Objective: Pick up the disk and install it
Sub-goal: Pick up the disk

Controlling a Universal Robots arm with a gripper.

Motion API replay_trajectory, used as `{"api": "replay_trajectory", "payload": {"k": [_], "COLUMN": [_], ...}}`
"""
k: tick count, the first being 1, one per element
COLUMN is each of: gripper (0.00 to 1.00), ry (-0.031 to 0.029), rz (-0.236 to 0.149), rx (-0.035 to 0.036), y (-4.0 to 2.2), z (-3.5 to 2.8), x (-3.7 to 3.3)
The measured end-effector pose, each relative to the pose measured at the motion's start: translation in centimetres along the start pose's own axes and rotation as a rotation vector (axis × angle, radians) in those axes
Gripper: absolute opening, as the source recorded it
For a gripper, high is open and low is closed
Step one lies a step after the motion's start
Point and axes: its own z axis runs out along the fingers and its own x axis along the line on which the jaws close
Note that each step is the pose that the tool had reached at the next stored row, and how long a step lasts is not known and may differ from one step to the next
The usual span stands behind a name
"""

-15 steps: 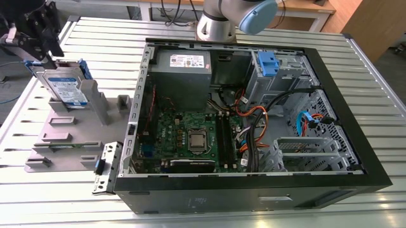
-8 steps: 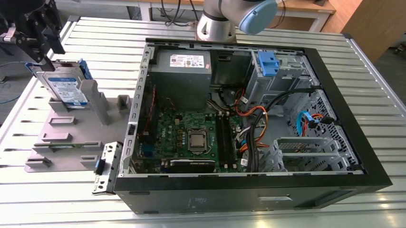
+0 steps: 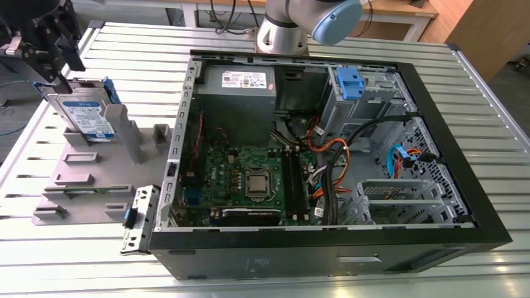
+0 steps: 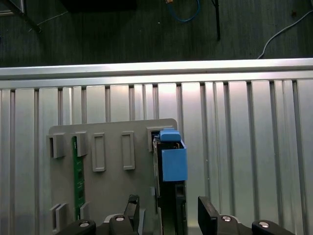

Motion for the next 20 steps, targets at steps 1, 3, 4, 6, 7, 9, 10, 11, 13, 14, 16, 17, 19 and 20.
{"api": "replay_trajectory", "payload": {"k": [1, 3, 4, 6, 7, 9, 10, 11, 13, 14, 16, 17, 19, 20], "gripper": [0.59, 0.59, 0.59, 0.59, 0.59, 0.59, 0.59, 0.59, 0.59, 0.59, 0.59, 0.59, 0.59, 0.59], "ry": [0.0000, -0.0001, -0.0003, -0.0001, 0.0000, -0.0001, -0.0001, 0.0000, 0.0003, 0.0004, 0.0006, 0.0006, 0.0006, 0.0006], "rz": [0.000, 0.000, 0.000, 0.000, 0.000, 0.000, 0.000, 0.000, 0.000, 0.000, 0.000, 0.000, 0.000, 0.000], "rx": [0.0001, 0.0001, 0.0004, 0.0002, 0.0001, 0.0001, 0.0001, 0.0001, 0.0001, 0.0002, 0.0001, 0.0001, 0.0001, 0.0002], "y": [0.00, 0.00, -0.01, -0.01, -0.01, -0.02, -0.03, -0.04, -0.04, -0.05, -0.05, -0.06, -0.06, -0.06], "z": [0.00, 0.03, 0.08, 0.19, 0.28, 0.54, 0.68, 0.82, 1.09, 1.23, 1.53, 1.68, 2.04, 2.22], "x": [0.00, 0.00, 0.00, 0.01, 0.01, 0.01, 0.01, 0.02, 0.02, 0.02, 0.03, 0.04, 0.05, 0.05]}}
